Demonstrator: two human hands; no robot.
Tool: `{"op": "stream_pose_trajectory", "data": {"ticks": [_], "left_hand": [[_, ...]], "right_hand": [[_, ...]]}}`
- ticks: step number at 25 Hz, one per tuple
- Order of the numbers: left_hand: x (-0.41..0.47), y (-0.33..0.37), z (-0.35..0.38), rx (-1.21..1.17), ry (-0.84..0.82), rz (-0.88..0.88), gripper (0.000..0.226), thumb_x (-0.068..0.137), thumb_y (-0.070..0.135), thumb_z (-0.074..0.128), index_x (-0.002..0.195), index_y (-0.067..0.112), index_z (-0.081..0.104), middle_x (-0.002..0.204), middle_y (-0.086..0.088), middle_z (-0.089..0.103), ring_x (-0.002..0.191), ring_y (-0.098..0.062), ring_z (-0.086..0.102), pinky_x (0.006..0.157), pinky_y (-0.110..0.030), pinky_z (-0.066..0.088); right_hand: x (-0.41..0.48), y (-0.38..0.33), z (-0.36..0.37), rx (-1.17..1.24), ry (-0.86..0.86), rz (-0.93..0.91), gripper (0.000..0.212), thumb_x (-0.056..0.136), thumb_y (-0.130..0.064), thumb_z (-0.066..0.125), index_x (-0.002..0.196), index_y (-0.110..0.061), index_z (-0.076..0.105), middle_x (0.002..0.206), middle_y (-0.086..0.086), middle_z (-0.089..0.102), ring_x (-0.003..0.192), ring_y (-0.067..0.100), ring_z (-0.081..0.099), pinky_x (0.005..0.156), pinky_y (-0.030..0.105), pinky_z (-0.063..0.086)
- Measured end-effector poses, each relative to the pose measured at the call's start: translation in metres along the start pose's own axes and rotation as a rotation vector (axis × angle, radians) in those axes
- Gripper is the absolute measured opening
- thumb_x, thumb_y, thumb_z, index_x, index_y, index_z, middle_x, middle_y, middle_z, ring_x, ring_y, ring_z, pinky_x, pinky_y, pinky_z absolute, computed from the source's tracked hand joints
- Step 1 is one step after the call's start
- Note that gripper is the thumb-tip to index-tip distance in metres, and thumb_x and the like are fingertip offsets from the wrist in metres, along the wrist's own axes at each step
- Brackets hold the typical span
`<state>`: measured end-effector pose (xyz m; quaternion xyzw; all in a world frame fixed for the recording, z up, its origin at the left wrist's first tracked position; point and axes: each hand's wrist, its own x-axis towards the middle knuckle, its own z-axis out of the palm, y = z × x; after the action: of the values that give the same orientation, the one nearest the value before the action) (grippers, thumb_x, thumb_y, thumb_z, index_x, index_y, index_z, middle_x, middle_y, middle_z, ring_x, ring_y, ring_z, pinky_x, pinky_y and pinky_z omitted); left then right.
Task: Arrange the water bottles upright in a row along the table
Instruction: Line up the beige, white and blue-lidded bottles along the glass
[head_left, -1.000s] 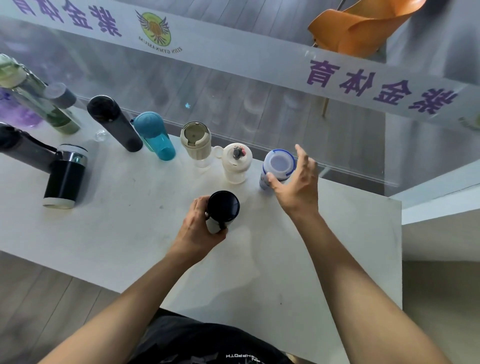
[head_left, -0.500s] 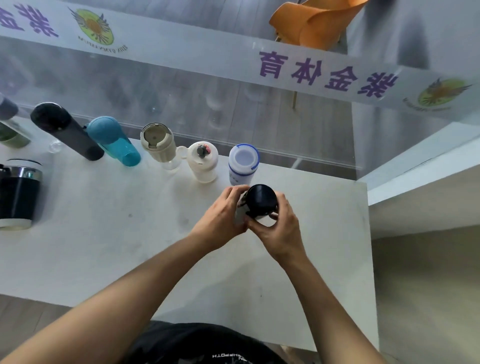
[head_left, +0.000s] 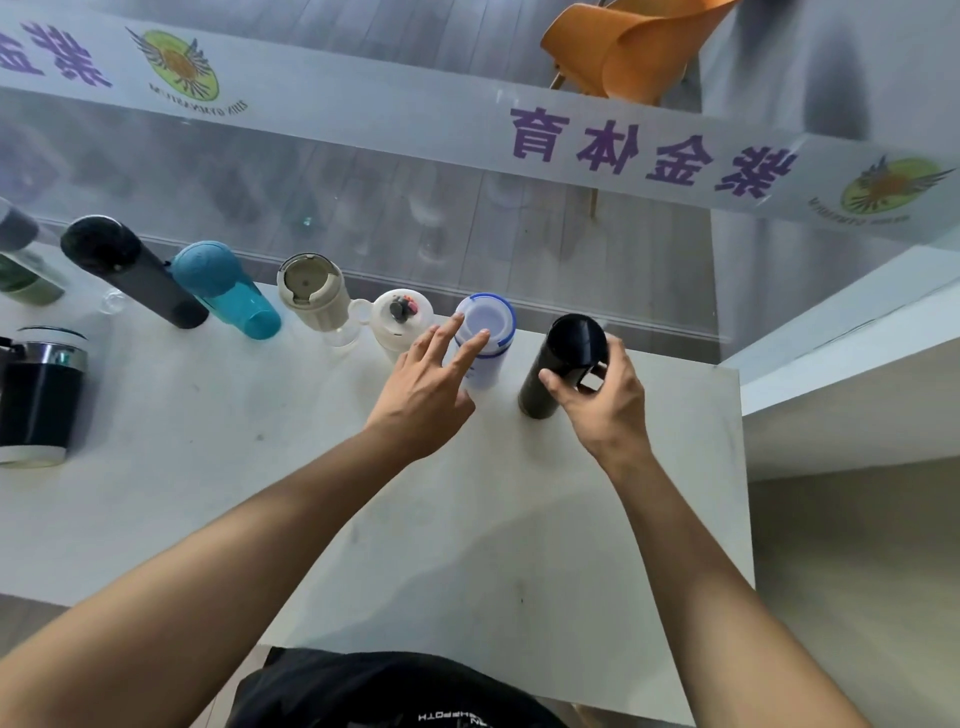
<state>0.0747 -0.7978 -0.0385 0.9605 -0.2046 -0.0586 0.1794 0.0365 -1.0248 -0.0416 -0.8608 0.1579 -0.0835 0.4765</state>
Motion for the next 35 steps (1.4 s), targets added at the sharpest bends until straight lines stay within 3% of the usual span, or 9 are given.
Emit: {"op": "stream_pose_trajectory", "data": {"ticks": [1, 5, 12, 17, 21, 24, 26, 32, 35], "left_hand": [[0.000, 0.000, 0.001, 0.007, -0.006, -0.009, 0.078, 0.082, 0.016, 0.054, 0.155, 0.027, 0.029, 0.163, -0.011, 0.021, 0.145, -0.038, 0.025, 0.118, -0.049, 0.028], [-0.002, -0.001, 0.001, 0.039, -0.023, -0.012, 0.080, 0.084, 0.020, 0.055, 0.156, 0.032, 0.022, 0.166, -0.006, 0.014, 0.148, -0.036, 0.021, 0.118, -0.049, 0.027], [-0.009, 0.002, 0.000, 0.049, -0.069, -0.044, 0.088, 0.088, 0.024, 0.055, 0.157, 0.042, 0.003, 0.168, 0.006, -0.006, 0.153, -0.031, 0.010, 0.119, -0.046, 0.025], [-0.009, 0.004, -0.001, 0.084, -0.074, -0.043, 0.089, 0.089, 0.026, 0.055, 0.157, 0.041, 0.001, 0.168, 0.005, -0.007, 0.153, -0.033, 0.008, 0.118, -0.047, 0.025], [-0.008, 0.004, -0.002, 0.113, -0.064, -0.041, 0.085, 0.088, 0.026, 0.056, 0.158, 0.037, 0.009, 0.168, 0.000, 0.001, 0.151, -0.035, 0.012, 0.119, -0.046, 0.022], [-0.003, 0.008, -0.009, 0.139, -0.061, -0.034, 0.080, 0.088, 0.028, 0.057, 0.157, 0.033, 0.020, 0.166, -0.007, 0.015, 0.149, -0.038, 0.019, 0.116, -0.047, 0.025], [-0.004, 0.010, -0.016, 0.147, -0.044, -0.024, 0.077, 0.087, 0.027, 0.059, 0.156, 0.030, 0.025, 0.164, -0.008, 0.022, 0.147, -0.039, 0.024, 0.114, -0.048, 0.029], [-0.057, -0.003, -0.050, 0.101, 0.117, 0.001, 0.059, 0.084, 0.027, 0.062, 0.141, 0.023, 0.048, 0.150, -0.008, 0.044, 0.136, -0.034, 0.039, 0.103, -0.047, 0.041], [-0.099, -0.025, -0.065, 0.084, 0.139, -0.051, 0.055, 0.089, 0.029, 0.063, 0.141, 0.026, 0.047, 0.153, -0.005, 0.041, 0.140, -0.032, 0.035, 0.111, -0.046, 0.035]], "right_hand": [[0.006, -0.002, 0.001, -0.009, 0.001, -0.007, 0.071, 0.073, -0.037, 0.087, 0.132, -0.022, 0.051, 0.123, -0.004, 0.061, 0.107, 0.015, 0.062, 0.085, 0.021, 0.052], [0.025, -0.002, 0.000, -0.044, 0.015, -0.015, 0.070, 0.077, -0.036, 0.085, 0.134, -0.016, 0.049, 0.118, -0.008, 0.057, 0.113, 0.019, 0.059, 0.095, 0.026, 0.044], [0.030, -0.001, 0.000, -0.084, 0.030, -0.012, 0.067, 0.079, -0.035, 0.083, 0.132, -0.013, 0.049, 0.124, 0.001, 0.060, 0.114, 0.019, 0.056, 0.093, 0.020, 0.037], [0.027, -0.001, 0.000, -0.098, 0.037, 0.000, 0.066, 0.079, -0.034, 0.083, 0.132, -0.012, 0.049, 0.125, 0.003, 0.059, 0.115, 0.021, 0.056, 0.094, 0.022, 0.038], [0.027, -0.002, -0.001, -0.103, 0.032, 0.019, 0.068, 0.078, -0.037, 0.083, 0.132, -0.015, 0.048, 0.120, -0.006, 0.056, 0.115, 0.020, 0.057, 0.093, 0.024, 0.042], [0.020, -0.004, -0.003, -0.092, 0.052, 0.015, 0.078, 0.074, -0.044, 0.083, 0.138, -0.023, 0.043, 0.129, -0.006, 0.057, 0.117, 0.017, 0.056, 0.097, 0.037, 0.049], [0.012, -0.010, -0.005, -0.099, 0.106, -0.035, 0.080, 0.076, -0.043, 0.082, 0.141, -0.023, 0.040, 0.133, -0.004, 0.054, 0.118, 0.017, 0.055, 0.099, 0.039, 0.048], [-0.054, -0.031, 0.006, -0.181, 0.298, -0.111, 0.063, 0.090, -0.033, 0.067, 0.144, -0.016, 0.040, 0.136, 0.004, 0.052, 0.127, 0.024, 0.048, 0.106, 0.042, 0.042], [-0.092, -0.040, 0.037, -0.227, 0.244, -0.169, 0.053, 0.088, -0.026, 0.067, 0.136, -0.013, 0.050, 0.132, 0.006, 0.055, 0.122, 0.026, 0.052, 0.103, 0.040, 0.043]]}}
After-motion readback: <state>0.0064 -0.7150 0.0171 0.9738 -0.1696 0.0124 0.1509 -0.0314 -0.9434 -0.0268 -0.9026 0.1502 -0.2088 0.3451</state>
